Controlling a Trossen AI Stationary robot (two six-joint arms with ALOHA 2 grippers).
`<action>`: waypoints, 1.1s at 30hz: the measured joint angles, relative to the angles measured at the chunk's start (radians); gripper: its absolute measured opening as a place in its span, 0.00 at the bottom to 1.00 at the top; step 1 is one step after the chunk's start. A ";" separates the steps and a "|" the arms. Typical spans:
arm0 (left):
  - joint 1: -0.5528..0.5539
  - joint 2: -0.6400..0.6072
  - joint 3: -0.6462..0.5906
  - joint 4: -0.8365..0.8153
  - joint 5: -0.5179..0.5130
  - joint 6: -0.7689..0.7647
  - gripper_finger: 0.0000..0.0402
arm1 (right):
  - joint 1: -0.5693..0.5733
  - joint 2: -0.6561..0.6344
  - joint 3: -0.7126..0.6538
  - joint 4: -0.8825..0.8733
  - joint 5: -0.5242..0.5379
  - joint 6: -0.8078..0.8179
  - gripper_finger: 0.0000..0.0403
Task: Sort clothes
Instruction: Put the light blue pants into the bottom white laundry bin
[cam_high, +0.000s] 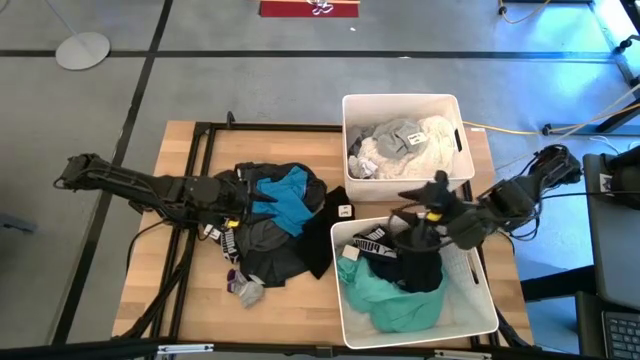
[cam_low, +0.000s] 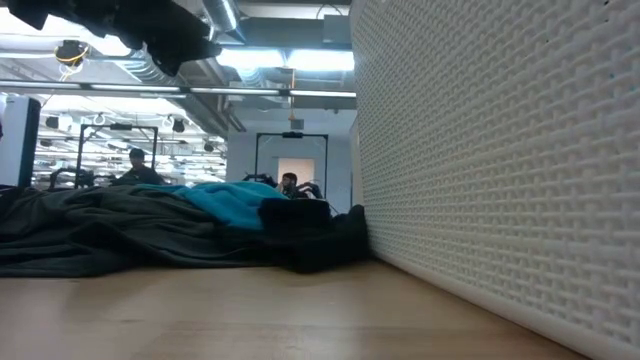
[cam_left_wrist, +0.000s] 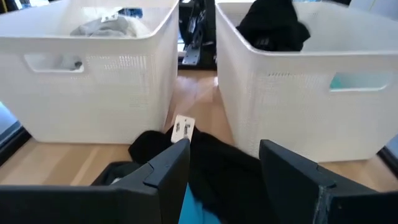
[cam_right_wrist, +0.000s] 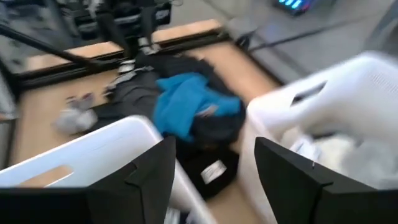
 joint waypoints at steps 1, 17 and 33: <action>0.000 0.006 0.000 -0.006 -0.006 0.000 0.45 | -0.013 0.021 0.000 0.021 0.018 -0.033 0.55; 0.057 0.176 0.000 -0.100 -0.128 -0.066 0.45 | -0.160 0.267 0.000 0.300 -0.176 -0.428 0.55; 0.093 0.335 0.000 -0.197 -0.023 -0.007 0.45 | -0.196 0.293 0.000 0.295 -0.237 -0.437 0.55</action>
